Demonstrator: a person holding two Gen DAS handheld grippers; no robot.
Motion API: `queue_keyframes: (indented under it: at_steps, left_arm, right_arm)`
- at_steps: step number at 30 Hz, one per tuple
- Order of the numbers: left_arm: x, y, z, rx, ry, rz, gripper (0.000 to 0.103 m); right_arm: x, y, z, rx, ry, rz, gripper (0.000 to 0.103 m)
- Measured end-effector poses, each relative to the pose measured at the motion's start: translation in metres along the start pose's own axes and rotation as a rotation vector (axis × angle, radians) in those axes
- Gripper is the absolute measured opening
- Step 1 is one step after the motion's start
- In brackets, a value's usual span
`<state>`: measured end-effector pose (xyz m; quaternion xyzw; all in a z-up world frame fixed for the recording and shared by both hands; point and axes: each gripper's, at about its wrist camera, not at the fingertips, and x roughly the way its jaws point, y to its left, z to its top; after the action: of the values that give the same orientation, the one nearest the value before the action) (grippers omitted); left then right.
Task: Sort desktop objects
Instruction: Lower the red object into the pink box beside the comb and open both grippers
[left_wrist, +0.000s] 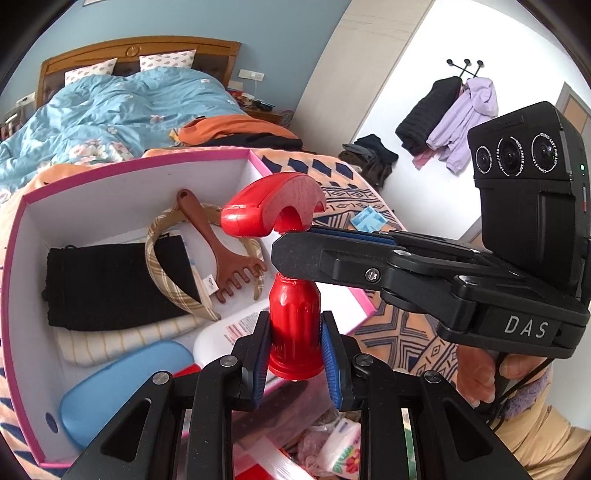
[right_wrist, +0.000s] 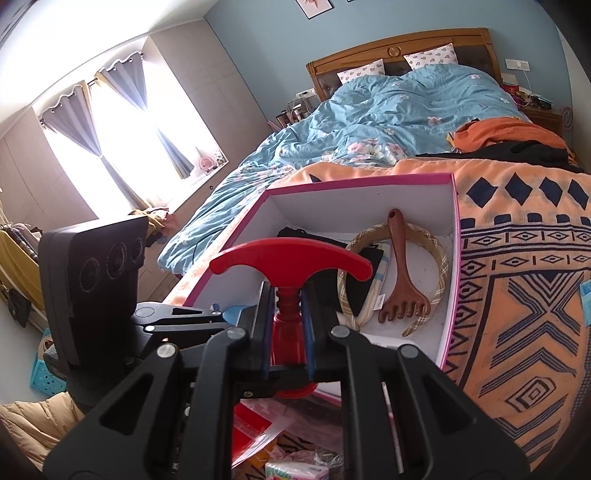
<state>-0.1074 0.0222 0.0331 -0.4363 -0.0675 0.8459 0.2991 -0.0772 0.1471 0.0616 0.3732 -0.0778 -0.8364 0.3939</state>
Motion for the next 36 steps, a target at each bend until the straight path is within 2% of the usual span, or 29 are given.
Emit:
queue_keyframes:
  at_steps: [15, 36]
  left_arm:
    - [0.017, 0.013, 0.014, -0.031, 0.031, 0.037, 0.025]
    - [0.036, 0.031, 0.024, -0.107, 0.073, 0.033, 0.025]
  right_arm:
    - [0.022, -0.016, 0.016, 0.019, 0.034, -0.027, 0.016]
    - [0.048, -0.030, 0.027, 0.023, 0.088, -0.093, 0.016]
